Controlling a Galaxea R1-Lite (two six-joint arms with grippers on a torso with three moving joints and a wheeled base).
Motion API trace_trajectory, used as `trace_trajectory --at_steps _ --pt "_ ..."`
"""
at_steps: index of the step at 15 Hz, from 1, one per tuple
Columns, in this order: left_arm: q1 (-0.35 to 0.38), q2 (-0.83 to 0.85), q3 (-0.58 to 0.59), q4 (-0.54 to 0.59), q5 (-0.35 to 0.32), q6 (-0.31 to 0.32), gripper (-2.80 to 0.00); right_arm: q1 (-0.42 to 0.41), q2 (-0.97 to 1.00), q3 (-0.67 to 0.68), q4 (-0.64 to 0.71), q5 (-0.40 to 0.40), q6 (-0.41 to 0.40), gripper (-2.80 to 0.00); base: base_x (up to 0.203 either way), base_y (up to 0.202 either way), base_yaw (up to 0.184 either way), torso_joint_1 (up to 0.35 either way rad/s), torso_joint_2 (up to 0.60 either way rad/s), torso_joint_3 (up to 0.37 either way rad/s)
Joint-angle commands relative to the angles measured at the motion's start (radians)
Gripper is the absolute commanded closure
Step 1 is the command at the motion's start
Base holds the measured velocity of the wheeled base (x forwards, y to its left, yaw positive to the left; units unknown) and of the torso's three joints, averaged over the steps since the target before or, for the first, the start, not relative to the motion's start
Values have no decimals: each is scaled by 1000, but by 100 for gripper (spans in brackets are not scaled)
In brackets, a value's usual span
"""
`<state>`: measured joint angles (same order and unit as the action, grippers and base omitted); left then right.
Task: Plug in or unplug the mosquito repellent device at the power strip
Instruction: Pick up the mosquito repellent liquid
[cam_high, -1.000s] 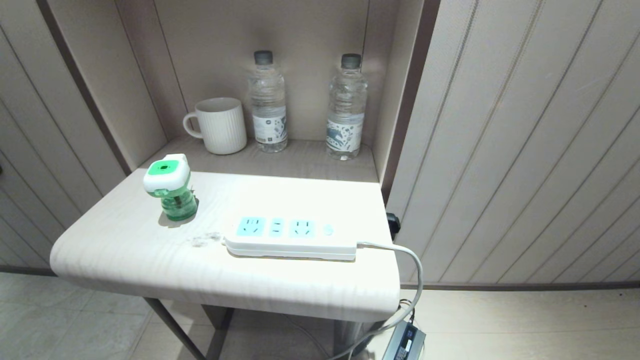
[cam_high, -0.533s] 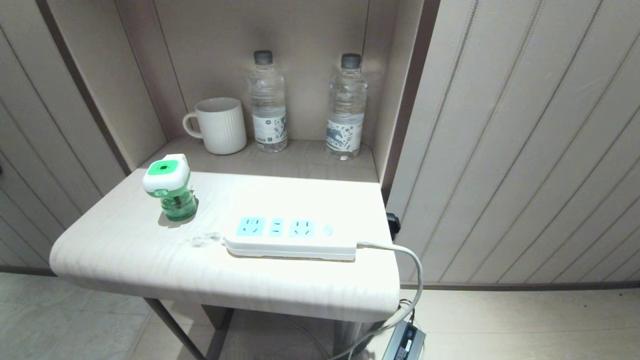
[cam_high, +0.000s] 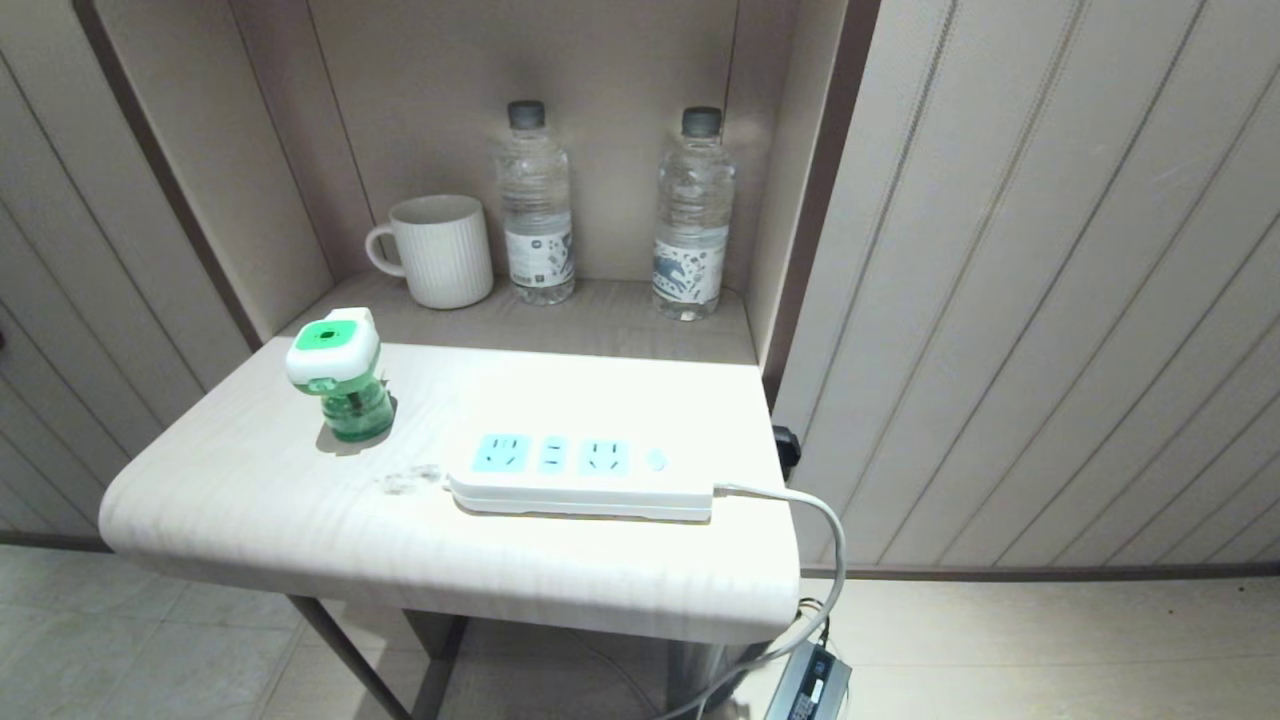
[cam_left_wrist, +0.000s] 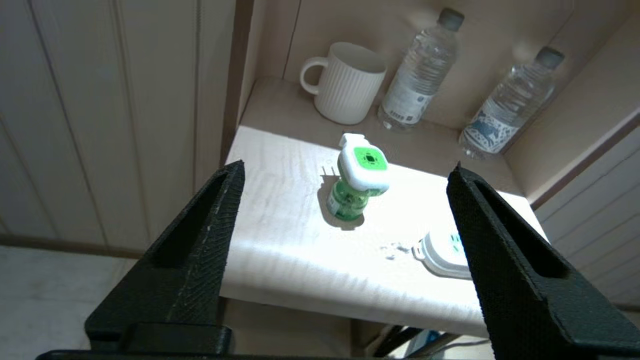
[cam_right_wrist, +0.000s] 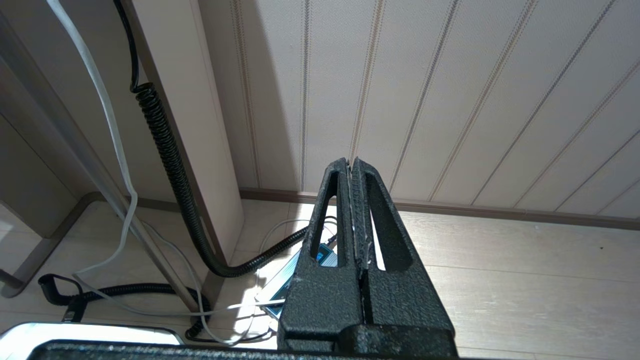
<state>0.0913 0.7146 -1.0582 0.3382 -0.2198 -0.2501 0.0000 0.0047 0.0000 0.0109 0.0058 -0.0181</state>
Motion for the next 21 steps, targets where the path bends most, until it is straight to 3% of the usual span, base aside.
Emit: trace_trajectory --at_steps 1,5,7,8,10,12,13,14,16,19,21 --pt "0 49 -22 0 0 -7 -280 0 1 0 0 0 0 0 0 0 0 0 0 0" --pt "-20 134 7 -81 47 -14 -280 0 1 0 0 0 -2 0 0 0 0 0 0 0" --pt "-115 202 12 -152 201 -14 -280 0 1 0 0 0 0 0 0 0 0 0 0 0" --pt "-208 222 16 -175 293 -15 -280 0 1 0 0 0 0 0 0 0 0 0 0 0" --pt "-467 261 24 -231 535 -16 -280 0 0 0 0 0 0 0 0 0 0 0 0 0" --pt "-713 308 52 -339 855 -12 -280 0 0 0 0 0 0 0 0 0 0 0 0 0" --pt "-783 348 89 -442 983 -9 -280 0 0 0 0 0 0 0 0 0 0 0 0 0" --pt "-814 399 134 -561 1050 -1 -280 0 0 0 0 0 0 0 0 0 0 0 0 0" --pt "-842 450 198 -702 1133 50 -280 0 0 0 0 0 0 0 0 0 0 0 0 0" --pt "-862 478 243 -779 1157 68 -280 0 0 0 0 0 0 0 0 0 0 0 0 0" --pt "-873 570 312 -1004 1201 107 -280 0 0 0 0 0 0 0 0 0 0 0 0 0"
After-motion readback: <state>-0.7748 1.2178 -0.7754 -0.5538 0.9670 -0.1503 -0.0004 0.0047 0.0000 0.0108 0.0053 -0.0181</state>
